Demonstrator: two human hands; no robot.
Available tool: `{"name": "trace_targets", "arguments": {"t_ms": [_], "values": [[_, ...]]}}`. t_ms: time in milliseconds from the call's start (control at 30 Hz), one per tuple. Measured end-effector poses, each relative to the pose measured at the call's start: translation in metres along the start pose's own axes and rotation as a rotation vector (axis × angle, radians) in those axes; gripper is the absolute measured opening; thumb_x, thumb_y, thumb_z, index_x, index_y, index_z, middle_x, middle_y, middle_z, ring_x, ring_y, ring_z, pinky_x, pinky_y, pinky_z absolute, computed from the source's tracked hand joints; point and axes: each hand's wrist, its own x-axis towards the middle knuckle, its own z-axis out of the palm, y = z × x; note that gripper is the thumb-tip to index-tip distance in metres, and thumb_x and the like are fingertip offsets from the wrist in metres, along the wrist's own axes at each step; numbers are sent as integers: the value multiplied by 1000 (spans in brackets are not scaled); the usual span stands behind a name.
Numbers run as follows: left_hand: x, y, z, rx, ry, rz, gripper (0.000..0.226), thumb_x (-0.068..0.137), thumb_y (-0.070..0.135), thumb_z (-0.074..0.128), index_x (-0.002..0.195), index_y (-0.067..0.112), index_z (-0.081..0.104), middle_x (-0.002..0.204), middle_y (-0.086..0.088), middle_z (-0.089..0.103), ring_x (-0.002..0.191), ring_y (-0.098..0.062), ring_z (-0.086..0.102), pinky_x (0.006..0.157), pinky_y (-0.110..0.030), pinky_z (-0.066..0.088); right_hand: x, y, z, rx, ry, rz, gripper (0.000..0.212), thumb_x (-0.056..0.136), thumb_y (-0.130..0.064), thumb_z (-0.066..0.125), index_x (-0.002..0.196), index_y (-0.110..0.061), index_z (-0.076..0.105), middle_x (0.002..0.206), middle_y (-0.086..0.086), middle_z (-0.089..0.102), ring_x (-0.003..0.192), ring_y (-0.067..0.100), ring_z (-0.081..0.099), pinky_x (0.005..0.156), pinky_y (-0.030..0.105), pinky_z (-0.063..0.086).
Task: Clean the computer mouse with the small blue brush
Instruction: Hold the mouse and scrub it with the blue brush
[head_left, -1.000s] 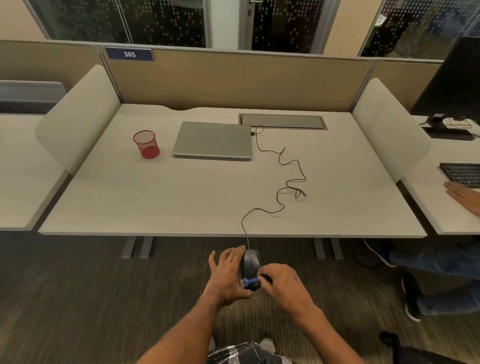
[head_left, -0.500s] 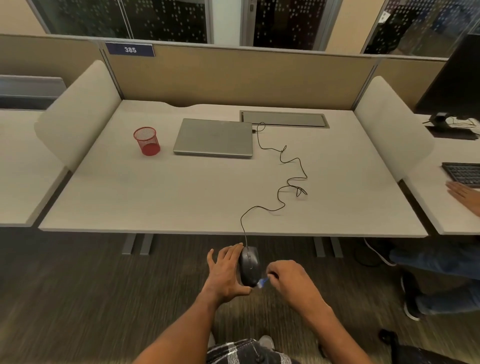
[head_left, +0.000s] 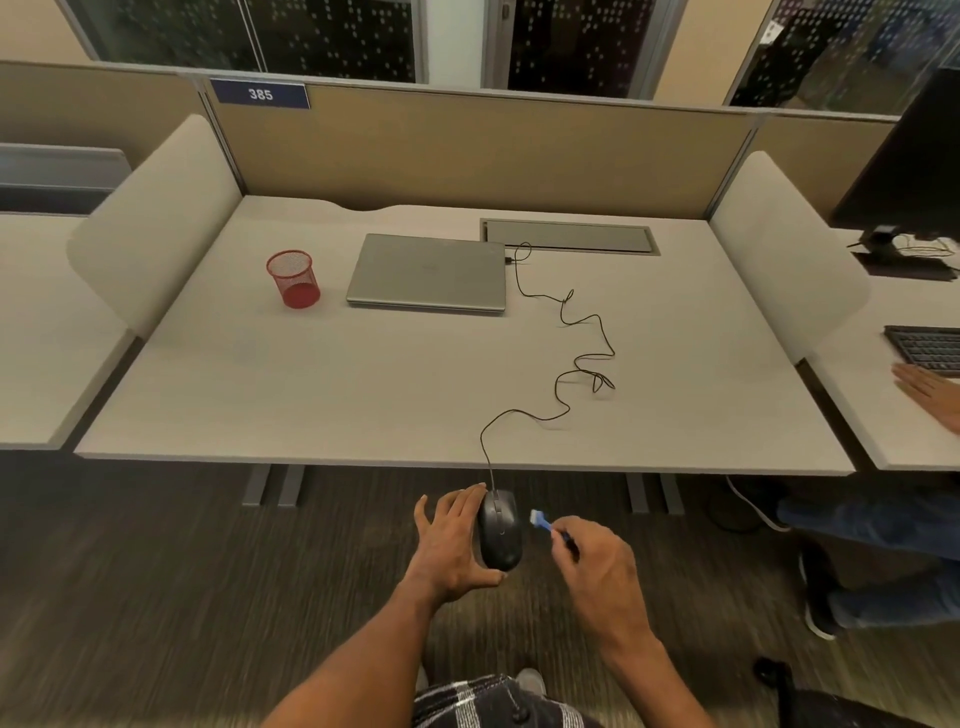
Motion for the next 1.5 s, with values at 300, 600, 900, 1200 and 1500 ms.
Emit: {"name": "trace_targets", "arguments": {"t_ms": [300,600,900,1200,1500], "values": [[1,1,-1,-8,-10,0,126,63,83,68,162,32,11,167,6,24,157,-19,11,124,-64,-14,-5,7,6,-42,-31,32,7,98,-16,68,98,-21,72,86,-7,68,78,8,63,73,31,58],[2,4,0,-29,-2,-1,126,64,83,73,162,32,13,166,7,26,156,-17,14,124,-64,-11,-12,10,7,-16,-97,34,9,98,-18,69,102,-24,73,90,-11,68,80,4,63,76,26,58],[2,4,-1,-7,-13,-2,128,62,85,69,163,31,11,167,6,25,157,-18,13,124,-64,-11,-7,4,5,-6,-160,-19,8,98,-22,68,102,-28,73,89,-15,67,80,1,64,77,18,56],[5,8,-3,34,-27,22,125,64,78,69,163,31,10,168,6,23,157,-18,14,124,-66,-10,0,-3,9,43,-122,-139,12,100,-20,66,109,-21,73,101,-9,69,91,6,64,84,22,56],[4,5,-1,7,-35,14,123,67,77,73,162,32,10,167,6,23,157,-20,13,124,-65,-13,-9,24,16,-232,-277,-230,28,109,-36,43,121,-30,67,108,-8,64,98,9,55,89,24,46]]}}
